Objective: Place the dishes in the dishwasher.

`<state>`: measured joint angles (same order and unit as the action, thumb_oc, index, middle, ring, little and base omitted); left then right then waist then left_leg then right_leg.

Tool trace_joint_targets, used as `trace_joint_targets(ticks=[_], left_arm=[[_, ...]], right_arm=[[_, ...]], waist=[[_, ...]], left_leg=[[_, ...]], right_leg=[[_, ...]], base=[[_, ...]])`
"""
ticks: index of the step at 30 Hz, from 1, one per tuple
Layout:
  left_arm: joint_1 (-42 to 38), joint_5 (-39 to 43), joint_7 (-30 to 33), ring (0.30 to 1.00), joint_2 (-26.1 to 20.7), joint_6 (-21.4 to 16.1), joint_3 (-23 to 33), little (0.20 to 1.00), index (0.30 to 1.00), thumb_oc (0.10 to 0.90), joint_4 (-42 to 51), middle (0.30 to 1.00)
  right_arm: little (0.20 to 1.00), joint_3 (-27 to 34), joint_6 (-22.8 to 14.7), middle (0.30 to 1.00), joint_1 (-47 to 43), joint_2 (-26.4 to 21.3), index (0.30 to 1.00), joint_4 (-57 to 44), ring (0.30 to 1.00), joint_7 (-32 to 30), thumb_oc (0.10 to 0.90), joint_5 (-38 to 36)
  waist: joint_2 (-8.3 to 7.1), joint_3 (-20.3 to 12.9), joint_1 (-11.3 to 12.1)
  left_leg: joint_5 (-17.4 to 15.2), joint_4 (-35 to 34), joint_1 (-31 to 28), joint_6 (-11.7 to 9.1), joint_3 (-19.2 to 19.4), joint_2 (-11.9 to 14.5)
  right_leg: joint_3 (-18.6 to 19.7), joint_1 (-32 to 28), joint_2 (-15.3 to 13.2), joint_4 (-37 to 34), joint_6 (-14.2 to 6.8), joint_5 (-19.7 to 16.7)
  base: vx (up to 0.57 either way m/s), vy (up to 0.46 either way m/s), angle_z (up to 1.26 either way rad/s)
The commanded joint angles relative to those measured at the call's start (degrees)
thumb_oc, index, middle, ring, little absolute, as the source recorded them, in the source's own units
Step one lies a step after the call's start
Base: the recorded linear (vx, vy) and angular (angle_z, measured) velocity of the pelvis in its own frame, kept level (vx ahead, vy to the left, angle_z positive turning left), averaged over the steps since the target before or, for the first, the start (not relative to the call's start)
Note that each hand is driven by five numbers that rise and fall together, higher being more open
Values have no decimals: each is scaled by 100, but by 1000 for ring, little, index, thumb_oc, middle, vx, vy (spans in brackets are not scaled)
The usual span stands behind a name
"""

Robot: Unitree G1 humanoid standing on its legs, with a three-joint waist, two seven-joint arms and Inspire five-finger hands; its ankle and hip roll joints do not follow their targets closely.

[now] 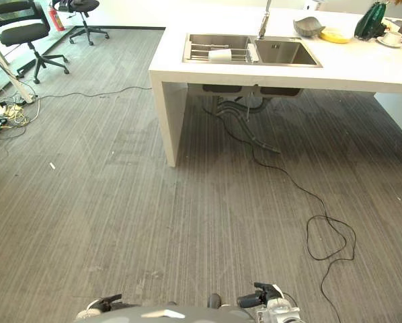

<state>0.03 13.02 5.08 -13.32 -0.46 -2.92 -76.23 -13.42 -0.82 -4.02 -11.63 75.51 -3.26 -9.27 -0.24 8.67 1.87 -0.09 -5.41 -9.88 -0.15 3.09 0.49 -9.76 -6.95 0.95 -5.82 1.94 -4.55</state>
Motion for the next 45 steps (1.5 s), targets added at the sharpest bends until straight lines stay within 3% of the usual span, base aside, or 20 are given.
trace_joint_targets(ticks=[1, 10, 12, 16, 18, 20, 24, 29, 33, 34, 35, 36, 38, 39, 40, 41, 42, 43, 44, 45], left_arm=[[-329, 331, 209, 900, -60, -90, 80, 900, 900, 800, -244, 900], [-192, 1331, 377, 900, 58, -222, 486, 900, 900, 800, -281, 900], [-179, 1629, 383, 900, 49, -255, 620, 900, 900, 800, -288, 900], [-161, 1897, 278, 900, 110, -298, 574, 900, 900, 800, -226, 900], [-193, 1862, 303, 900, 130, -308, 520, 900, 900, 800, -217, 900], [55, 1736, 275, 900, 108, -284, 592, 900, 900, 800, -278, 900], [306, 1652, 290, 900, 111, -315, 609, 900, 900, 800, -293, 900], [434, 1635, 442, 900, -56, -416, 839, 900, 900, 800, -336, 900], [-9, 1613, 601, 900, -83, -681, 743, 900, 900, 800, 366, 900], [-366, 1725, 793, 900, -152, -883, 692, 900, 900, 800, 894, 900], [-368, 1724, 795, 900, -150, -881, 693, 900, 900, 800, 897, 900], [-845, 1865, 1029, 900, -447, -1089, 737, 900, 900, 800, 1574, 900], [-1188, 1925, 1211, 900, -627, -1247, 697, 900, 900, 800, 2177, 900], [-2800, -1043, 2610, 900, -2411, -2256, -604, 900, 900, 800, 3749, 900], [-4332, -649, 2485, 900, -2706, -1447, -1076, 900, 900, 800, 4063, 900], [-2667, 1567, 1612, 900, -1344, -892, 425, 900, 900, 800, 2311, 900], [-2392, 1016, 2170, 900, -1195, -2275, 89, 900, 900, 800, 4442, 900], [-2385, 1011, 2174, 900, -1191, -2272, 90, 900, 900, 800, 4449, 900], [-2261, -1200, 2622, 900, -1489, -1354, -280, 900, 900, 800, 6403, 900], [-2219, -1212, 2616, 900, -1478, -1317, -264, 900, 900, 800, 6458, 900]], right_arm=[[900, -93, -64, 900, -132, -53, 900, 168, 900, -32, 800, -164], [900, 109, -194, 900, -135, -85, 900, 36, 900, -56, 800, -690], [900, 149, -221, 900, -195, -142, 900, -19, 900, -66, 800, -799], [900, 186, -237, 900, -167, -285, 900, -85, 900, -71, 800, -864], [900, 210, -198, 900, -188, -328, 900, -35, 900, -111, 800, -835], [900, 373, -180, 900, -106, -421, 900, 81, 900, -157, 800, -863], [900, 230, -215, 900, -66, -445, 900, 35, 900, -156, 800, -652], [900, 88, -225, 900, -116, -367, 900, 90, 900, -162, 800, -418], [900, 1, -253, 900, -145, -175, 900, 6, 900, -112, 800, -378], [900, -37, -294, 900, -120, -131, 900, -36, 900, -102, 800, -300], [900, -36, -294, 900, -122, -132, 900, -35, 900, -103, 800, -299], [900, -23, -296, 900, -203, -182, 900, -192, 900, -62, 800, -238], [900, -7, -320, 900, -289, -220, 900, -285, 900, -88, 800, -205], [900, -172, -329, 900, -312, -532, 900, -163, 900, -237, 800, 114], [900, -165, -317, 900, -345, -668, 900, -285, 900, -301, 800, 136], [900, 70, -184, 900, -523, -560, 900, -353, 900, -161, 800, -126], [900, 49, -468, 900, -309, -396, 900, -693, 900, -424, 800, -9], [900, 48, -468, 900, -305, -398, 900, -695, 900, -424, 800, -9], [900, -17, -512, 900, -55, -193, 900, -1183, 900, -477, 800, 167], [900, -25, -502, 900, -37, -201, 900, -1198, 900, -479, 800, 170]], waist=[[27, 39, 36], [146, 188, 49], [117, 302, 67], [98, 594, 234], [102, 668, 300], [254, 648, 501], [336, 536, 712], [218, 336, 851], [-134, 80, 842], [-314, -11, 741], [-291, -24, 759], [-364, -53, 631], [-321, -35, 588], [-233, -75, 221], [-60, -28, 11], [30, 116, 85], [65, 212, -65], [76, 199, -62], [-23, 328, -165], [14, 303, -169]], left_leg=[[-25, 41, 126, -332, 338, -2], [66, 159, 171, -448, 306, 153], [-107, 905, 493, -514, 323, 214], [513, 3165, 1468, -937, 311, 351], [719, 3220, 1679, -956, 398, 394], [841, 1875, 2350, -732, 965, 560], [1270, 240, 2537, -729, 1257, 649], [1537, 155, 2383, -637, 1301, 616], [1395, 126, 2096, -370, 1384, 293], [1168, 105, 1893, -232, 1404, 47], [1181, 99, 1907, -237, 1414, 79], [902, 66, 1655, -111, 1435, -25], [807, 49, 1529, -87, 1443, 19], [581, 41, 1025, -86, 1423, 114], [475, 41, 896, -43, 1392, 165], [409, 41, 791, 43, 1356, 178], [261, 41, 661, 45, 1200, 222], [261, 41, 671, 44, 1202, 232], [124, 41, 448, 17, 1127, 104], [136, 41, 466, 10, 1126, 140]], right_leg=[[-174, -400, -360, 82, -719, 702], [-195, -368, -265, 96, -629, 760], [-147, -315, -264, 157, -561, 793], [-131, -548, -275, 89, -405, 888], [-167, -640, -293, 82, -403, 957], [-153, -947, -138, 82, -526, 1290], [122, -1277, -62, 82, -624, 1601], [400, -1695, -34, 82, -586, 1691], [451, -1502, -204, 916, -828, 1511], [462, -1279, -325, 1544, -1114, 943], [485, -1260, -300, 1530, -1107, 915], [475, -703, -376, 2630, -1539, 72], [340, -452, -394, 3210, -1694, -312], [74, -56, -538, 4311, -1694, -717], [80, 210, -541, 4639, -1694, -848], [41, 392, -523, 4888, -1694, -657], [-68, 851, -554, 5298, -1694, -454], [-68, 859, -543, 5287, -1694, -464], [-56, 1136, -798, 4647, -1653, -180], [-68, 1132, -759, 4594, -1645, -224]], base=[[30, -39, 14], [17, -69, 5], [-28, -111, 1], [62, -139, 9], [180, -72, -1], [449, 7, -8], [376, 70, -8], [340, 27, -47], [398, 71, -29], [377, 99, -19], [447, 143, 14], [295, 97, 25], [358, 90, -3], [416, 132, 7], [498, 218, 16], [292, 200, 6], [194, 119, -7], [387, 12, -56], [262, -17, -63], [261, -18, -52]])
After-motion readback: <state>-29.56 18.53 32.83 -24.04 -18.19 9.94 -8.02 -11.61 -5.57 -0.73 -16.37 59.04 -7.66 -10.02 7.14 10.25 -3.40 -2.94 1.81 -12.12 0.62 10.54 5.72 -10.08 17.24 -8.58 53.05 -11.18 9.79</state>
